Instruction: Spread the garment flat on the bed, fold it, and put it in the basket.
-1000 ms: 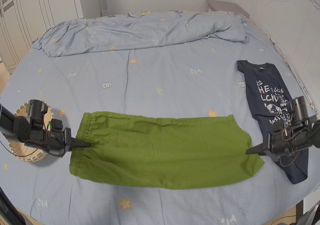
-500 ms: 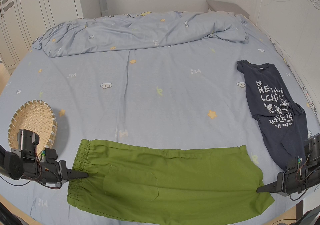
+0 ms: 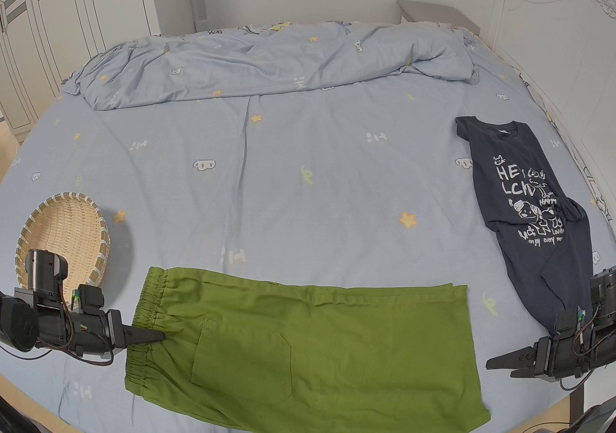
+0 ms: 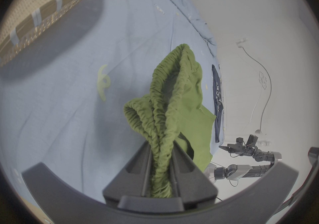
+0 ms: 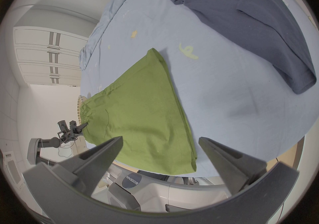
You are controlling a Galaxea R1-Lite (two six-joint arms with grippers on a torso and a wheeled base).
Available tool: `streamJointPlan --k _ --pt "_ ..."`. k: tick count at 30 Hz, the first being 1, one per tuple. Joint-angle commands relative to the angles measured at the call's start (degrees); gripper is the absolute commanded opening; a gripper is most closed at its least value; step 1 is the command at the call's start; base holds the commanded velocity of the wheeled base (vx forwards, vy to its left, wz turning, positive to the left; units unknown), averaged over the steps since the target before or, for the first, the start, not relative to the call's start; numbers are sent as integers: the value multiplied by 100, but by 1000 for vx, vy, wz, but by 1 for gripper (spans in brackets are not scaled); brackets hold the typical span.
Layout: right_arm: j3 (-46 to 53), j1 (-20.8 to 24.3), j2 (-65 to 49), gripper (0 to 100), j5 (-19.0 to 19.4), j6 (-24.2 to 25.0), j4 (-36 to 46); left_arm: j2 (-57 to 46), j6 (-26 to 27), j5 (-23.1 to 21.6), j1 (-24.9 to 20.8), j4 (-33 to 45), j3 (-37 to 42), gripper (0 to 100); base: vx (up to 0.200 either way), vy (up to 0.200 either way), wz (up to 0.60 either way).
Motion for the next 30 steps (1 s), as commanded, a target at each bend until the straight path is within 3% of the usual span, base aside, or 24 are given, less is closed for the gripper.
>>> streamJointPlan --k 1,4,7,12,16,22,26,28,29,30 --pt "2 -72 7 100 16 -1 -6 -566 131 28 52 25 -66 0 0 0 0" --pt "-7 -115 -2 100 16 -1 -6 -1023 131 28 254 122 -171 0 0 0 0" --pt "-7 -133 -2 100 7 -1 -6 -1471 192 55 491 851 -602 0 0 0 0" --pt "-15 -159 -2 100 7 -1 -6 -1462 1502 63 1555 2416 -1613 0 0 0 0" --pt "-15 -159 7 100 7 -1 -6 -1330 1625 248 1915 2855 -2070 0 0 0 0" --pt "-15 -159 15 100 7 -1 -6 -1445 1625 459 1933 3084 -2184 0 0 0 0" --pt "-15 -159 15 100 7 -1 -6 -1682 1625 459 1810 4437 -2984 0 0 0 0" --pt "-15 -159 15 100 7 -1 -6 -1717 1625 459 1801 4683 -3142 0 0 0 0" --pt "-15 -159 7 100 7 -1 -6 -1805 1599 468 1713 5554 -3792 0 0 0 0" --pt "-15 -159 7 100 7 -1 -6 -1831 1590 485 1678 5791 -3977 0 0 0 0"
